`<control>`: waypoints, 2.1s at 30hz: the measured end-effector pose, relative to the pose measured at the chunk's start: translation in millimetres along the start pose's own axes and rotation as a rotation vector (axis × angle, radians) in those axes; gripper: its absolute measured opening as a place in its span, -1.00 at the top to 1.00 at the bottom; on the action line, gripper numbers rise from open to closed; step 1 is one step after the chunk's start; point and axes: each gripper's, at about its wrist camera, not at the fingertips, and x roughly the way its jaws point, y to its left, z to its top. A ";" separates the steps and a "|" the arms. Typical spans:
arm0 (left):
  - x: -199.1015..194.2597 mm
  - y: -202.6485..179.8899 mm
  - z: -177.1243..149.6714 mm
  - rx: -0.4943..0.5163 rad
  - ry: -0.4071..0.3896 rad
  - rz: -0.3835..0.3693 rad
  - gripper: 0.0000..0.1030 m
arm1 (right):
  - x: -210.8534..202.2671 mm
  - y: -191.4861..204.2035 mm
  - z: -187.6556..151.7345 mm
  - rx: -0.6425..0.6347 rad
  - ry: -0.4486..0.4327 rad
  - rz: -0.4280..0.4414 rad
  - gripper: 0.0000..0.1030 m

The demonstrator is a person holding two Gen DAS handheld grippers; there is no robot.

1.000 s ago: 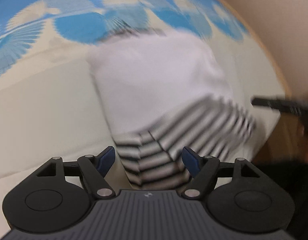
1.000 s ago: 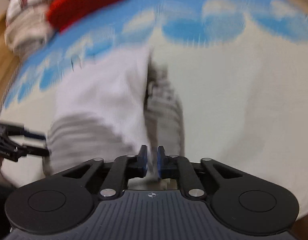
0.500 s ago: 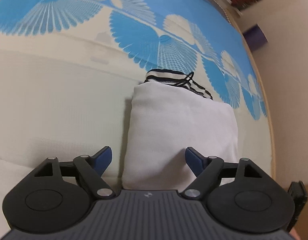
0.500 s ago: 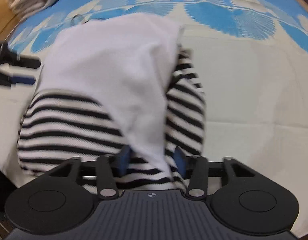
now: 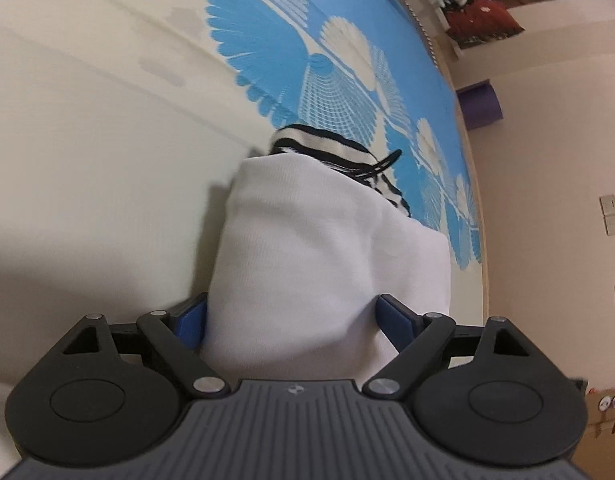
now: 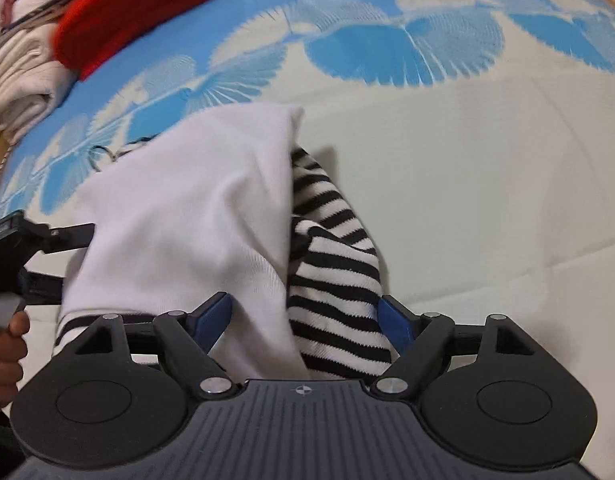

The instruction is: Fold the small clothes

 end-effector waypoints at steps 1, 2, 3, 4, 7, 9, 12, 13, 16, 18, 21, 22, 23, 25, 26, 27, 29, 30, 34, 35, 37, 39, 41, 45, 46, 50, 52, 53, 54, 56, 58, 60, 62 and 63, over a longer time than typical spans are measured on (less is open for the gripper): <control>0.5 -2.8 0.0 0.022 -0.010 0.009 -0.57 | 3.7 -1.4 1.4 0.025 0.004 0.008 -0.58; 1.0 -6.1 0.3 0.045 -0.021 0.022 -0.47 | 7.1 -3.3 3.2 0.052 0.007 0.019 -0.58; -0.1 -9.9 0.7 0.062 -0.029 0.032 -0.21 | 11.3 -4.2 5.8 0.072 0.009 0.028 -0.53; -3.1 -13.7 1.7 0.074 -0.035 0.033 0.07 | 13.5 -4.0 6.7 0.085 0.008 0.040 -0.28; -22.5 -37.6 7.6 0.165 -0.082 0.017 0.27 | 10.6 6.1 10.3 0.077 -0.035 0.088 0.77; -42.0 -56.8 11.6 0.270 -0.155 0.033 0.27 | 3.7 12.0 14.2 0.080 -0.089 0.094 0.86; -69.3 -69.2 23.3 0.355 -0.269 0.068 0.28 | -6.4 20.1 23.6 0.112 -0.184 0.158 0.88; -76.8 -68.7 28.2 0.365 -0.296 0.077 0.27 | -9.3 24.0 26.5 0.110 -0.212 0.178 0.89; -91.6 -59.3 42.5 0.355 -0.343 0.090 0.19 | -11.7 44.2 35.4 0.080 -0.278 0.218 0.89; -98.2 -49.9 51.8 0.318 -0.376 0.107 0.06 | -9.4 57.7 41.9 0.062 -0.298 0.215 0.89; -117.4 -32.9 58.2 0.236 -0.480 0.170 -0.01 | 1.1 74.6 50.6 0.049 -0.309 0.181 0.89; -122.0 -31.5 59.2 0.229 -0.490 0.166 -0.01 | 5.0 77.7 53.5 0.053 -0.307 0.173 0.89; -126.1 -30.7 58.5 0.232 -0.485 0.149 -0.01 | 7.7 80.1 55.4 0.057 -0.302 0.169 0.89; -128.2 -33.5 53.7 0.272 -0.430 0.117 -0.01 | 16.1 87.3 60.4 0.048 -0.297 0.133 0.89; -125.5 -36.0 49.8 0.306 -0.389 0.111 -0.01 | 19.6 89.3 61.8 0.043 -0.293 0.104 0.89; -121.9 -36.3 46.1 0.336 -0.351 0.109 -0.01 | 24.8 89.1 63.9 0.053 -0.277 0.077 0.89; -107.4 -36.0 34.8 0.398 -0.243 0.115 0.00 | 33.4 86.5 65.0 0.083 -0.250 0.048 0.89; -92.2 -34.4 29.4 0.422 -0.171 0.144 0.00 | 35.8 87.0 64.7 0.078 -0.245 0.035 0.89; -63.6 -36.1 6.8 0.578 -0.120 0.342 0.01 | 42.7 92.8 63.1 0.036 -0.205 -0.001 0.74; -70.3 -39.2 6.4 0.567 -0.126 0.328 0.01 | 41.0 93.5 61.4 0.033 -0.213 -0.025 0.70; -89.4 -44.7 2.8 0.548 -0.147 0.281 0.01 | 30.4 93.4 59.2 0.029 -0.253 -0.051 0.56; -105.7 -49.8 -2.1 0.575 -0.154 0.247 0.00 | 16.2 92.7 57.0 0.021 -0.273 0.000 0.46; -103.6 -51.8 -9.3 0.606 -0.101 0.258 0.00 | 7.7 97.5 52.7 -0.026 -0.255 0.081 0.31; -75.4 -43.4 -23.2 0.661 -0.012 0.387 -0.03 | 29.1 108.2 36.4 -0.176 -0.068 0.055 0.24; -75.8 -44.4 -22.3 0.656 -0.022 0.383 -0.03 | 40.5 106.7 30.7 -0.195 -0.001 0.003 0.24; -95.6 -51.9 -26.5 0.574 -0.080 0.401 -0.09 | 29.8 96.5 27.0 -0.132 -0.033 -0.070 0.21; -106.2 -59.6 -33.5 0.563 -0.119 0.457 -0.32 | 6.5 98.8 25.3 -0.120 -0.124 -0.082 0.20; -111.6 -64.0 -38.5 0.567 -0.143 0.495 -0.36 | -4.0 101.1 22.6 -0.131 -0.162 -0.092 0.17; -117.4 -70.3 -44.9 0.575 -0.167 0.524 -0.38 | -16.5 104.4 19.0 -0.146 -0.200 -0.105 0.05; -133.9 -84.5 -60.3 0.589 -0.211 0.542 -0.49 | -40.7 110.6 9.7 -0.176 -0.251 -0.112 -0.16; -148.4 -96.8 -80.4 0.601 -0.256 0.556 -0.67 | -65.3 115.1 -1.9 -0.188 -0.305 -0.108 -0.38; -161.3 -107.6 -104.7 0.614 -0.288 0.571 -0.69 | -91.2 117.2 -19.3 -0.173 -0.361 -0.096 -0.58; -171.6 -114.9 -128.9 0.609 -0.318 0.573 -0.76 | -111.3 117.4 -33.9 -0.157 -0.403 -0.076 -0.69; -176.7 -118.2 -142.0 0.602 -0.335 0.572 -0.76 | -121.1 118.2 -45.2 -0.154 -0.425 -0.067 -0.70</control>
